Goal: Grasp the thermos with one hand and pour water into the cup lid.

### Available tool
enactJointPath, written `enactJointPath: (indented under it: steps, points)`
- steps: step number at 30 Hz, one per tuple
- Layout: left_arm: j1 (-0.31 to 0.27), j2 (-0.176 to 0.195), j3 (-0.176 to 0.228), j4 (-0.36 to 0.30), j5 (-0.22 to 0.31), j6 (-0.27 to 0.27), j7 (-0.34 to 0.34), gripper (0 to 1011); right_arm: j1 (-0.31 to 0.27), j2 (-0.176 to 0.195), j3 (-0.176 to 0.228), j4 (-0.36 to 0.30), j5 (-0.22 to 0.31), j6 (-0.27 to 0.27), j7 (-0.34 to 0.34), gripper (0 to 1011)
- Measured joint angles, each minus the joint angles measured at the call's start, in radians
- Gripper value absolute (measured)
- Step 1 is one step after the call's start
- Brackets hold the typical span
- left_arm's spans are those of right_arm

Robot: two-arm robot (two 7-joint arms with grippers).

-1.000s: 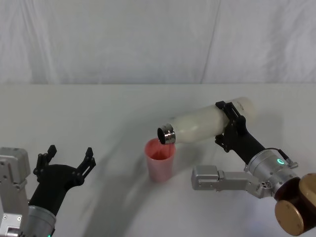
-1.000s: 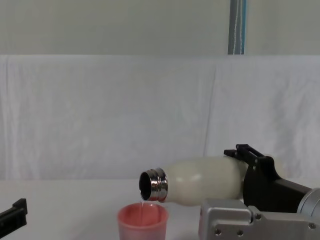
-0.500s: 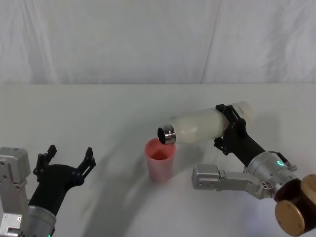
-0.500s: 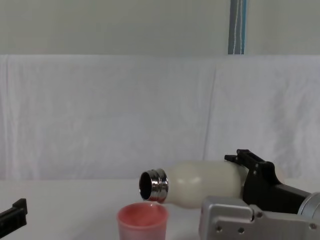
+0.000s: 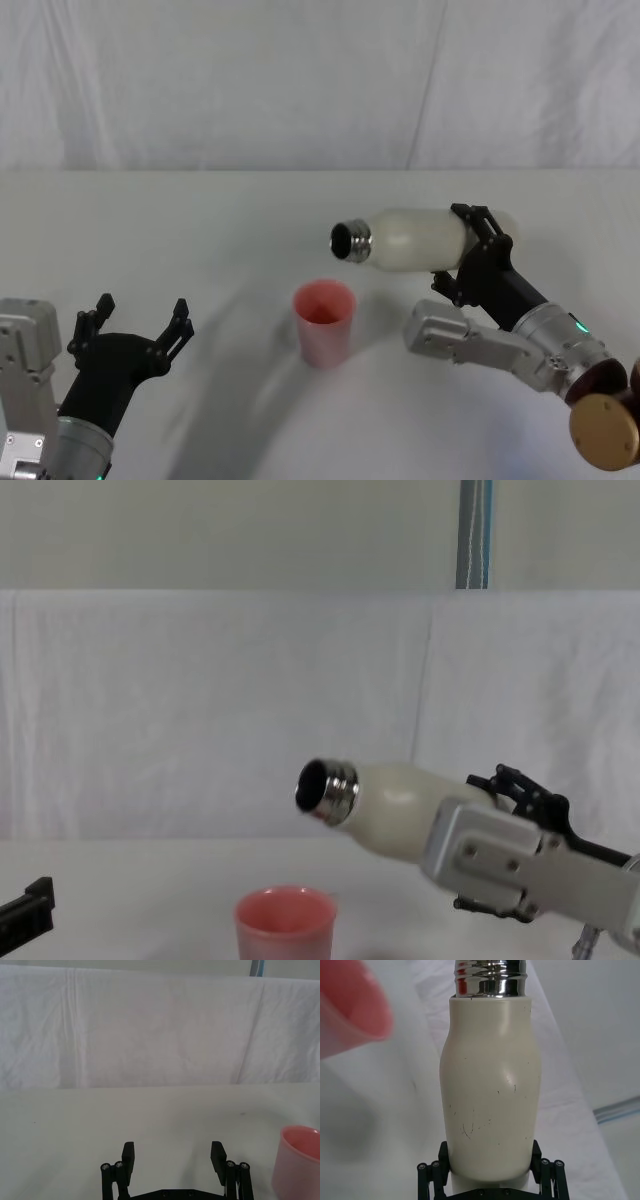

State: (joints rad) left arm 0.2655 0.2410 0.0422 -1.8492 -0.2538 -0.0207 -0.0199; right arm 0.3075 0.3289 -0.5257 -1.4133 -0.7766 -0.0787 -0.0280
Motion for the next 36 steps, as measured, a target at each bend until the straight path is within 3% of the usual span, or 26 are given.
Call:
enactJointPath:
  steps: [4, 6, 15, 26, 36]
  points:
    - [0.0, 0.0, 0.0, 0.0, 0.0, 0.0, 0.0, 1001, -0.018, -0.016, 0.042, -0.014, 0.089, -0.025, 0.026, 950]
    - [0.0, 0.0, 0.0, 0.0, 0.0, 0.0, 0.0, 1001, -0.021, -0.018, 0.049, -0.016, 0.105, -0.031, 0.031, 950]
    - [0.0, 0.0, 0.0, 0.0, 0.0, 0.0, 0.0, 1001, -0.056, -0.047, 0.135, -0.039, 0.311, -0.088, 0.11, 950]
    - [0.0, 0.0, 0.0, 0.0, 0.0, 0.0, 0.0, 1001, -0.086, -0.083, 0.216, -0.048, 0.518, -0.1, 0.196, 950]
    - [0.0, 0.0, 0.0, 0.0, 0.0, 0.0, 0.0, 1001, -0.109, -0.109, 0.269, -0.05, 0.674, -0.099, 0.248, 950]
